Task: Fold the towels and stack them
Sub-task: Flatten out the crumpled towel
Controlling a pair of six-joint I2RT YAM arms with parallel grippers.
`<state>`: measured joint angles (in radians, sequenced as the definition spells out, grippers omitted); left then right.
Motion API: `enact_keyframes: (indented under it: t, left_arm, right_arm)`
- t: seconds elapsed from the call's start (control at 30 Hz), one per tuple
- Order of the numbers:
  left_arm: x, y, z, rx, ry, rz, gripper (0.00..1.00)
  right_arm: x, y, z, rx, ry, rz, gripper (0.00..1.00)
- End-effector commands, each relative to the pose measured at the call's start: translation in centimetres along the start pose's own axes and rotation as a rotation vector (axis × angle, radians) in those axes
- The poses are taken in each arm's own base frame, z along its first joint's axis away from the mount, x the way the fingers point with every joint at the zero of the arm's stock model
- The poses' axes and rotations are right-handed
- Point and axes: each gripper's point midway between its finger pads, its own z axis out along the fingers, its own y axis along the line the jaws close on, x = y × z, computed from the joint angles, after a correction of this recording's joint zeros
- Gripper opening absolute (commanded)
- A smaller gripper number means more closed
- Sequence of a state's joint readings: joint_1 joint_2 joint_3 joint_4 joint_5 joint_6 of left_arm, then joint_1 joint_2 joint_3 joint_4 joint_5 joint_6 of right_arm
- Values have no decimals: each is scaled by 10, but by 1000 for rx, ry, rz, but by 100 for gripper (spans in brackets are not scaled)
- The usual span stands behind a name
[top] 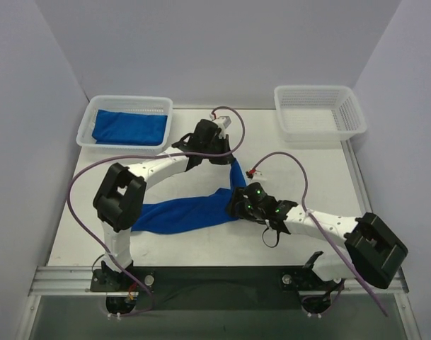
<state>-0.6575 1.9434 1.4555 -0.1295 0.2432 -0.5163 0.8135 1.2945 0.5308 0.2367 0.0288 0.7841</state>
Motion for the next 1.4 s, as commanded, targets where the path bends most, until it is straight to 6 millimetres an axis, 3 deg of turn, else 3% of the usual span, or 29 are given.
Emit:
enact_keyframes:
  t: [0.0, 0.13, 0.37, 0.43, 0.6, 0.73, 0.87, 1.0, 1.2, 1.37]
  left_arm:
    - [-7, 2, -9, 6, -4, -6, 0]
    - [-1, 13, -14, -14, 16, -7, 0]
    - [5, 25, -24, -50, 59, -2, 0]
    - [6, 23, -26, -45, 62, 2, 0]
    - [0, 16, -22, -20, 61, -12, 0]
    - [-6, 11, -17, -8, 56, -27, 0]
    - [-15, 8, -17, -4, 39, -34, 0]
    - [-18, 5, -17, -1, 34, -30, 0]
    - [-20, 4, -17, 2, 35, -22, 0]
    - [-20, 4, -17, -2, 35, -27, 0]
  right_arm:
    - [-25, -1, 15, 5, -71, 71, 51]
    - [-35, -28, 25, 51, -78, 153, 51]
    - [-46, -63, 37, 104, -5, 72, 51]
    - [-51, -64, 38, 93, 0, 59, 50]
    - [-65, -37, 24, 52, -38, 38, 50]
    - [-71, -39, 8, 204, -112, -7, 44]
    - [-52, -47, 2, 320, -80, 41, 41]
    - [-43, -47, 7, 343, -71, 80, 41]
    - [-50, -45, 12, 378, -98, 128, 38]
    - [-53, -39, 12, 365, -145, 315, 40]
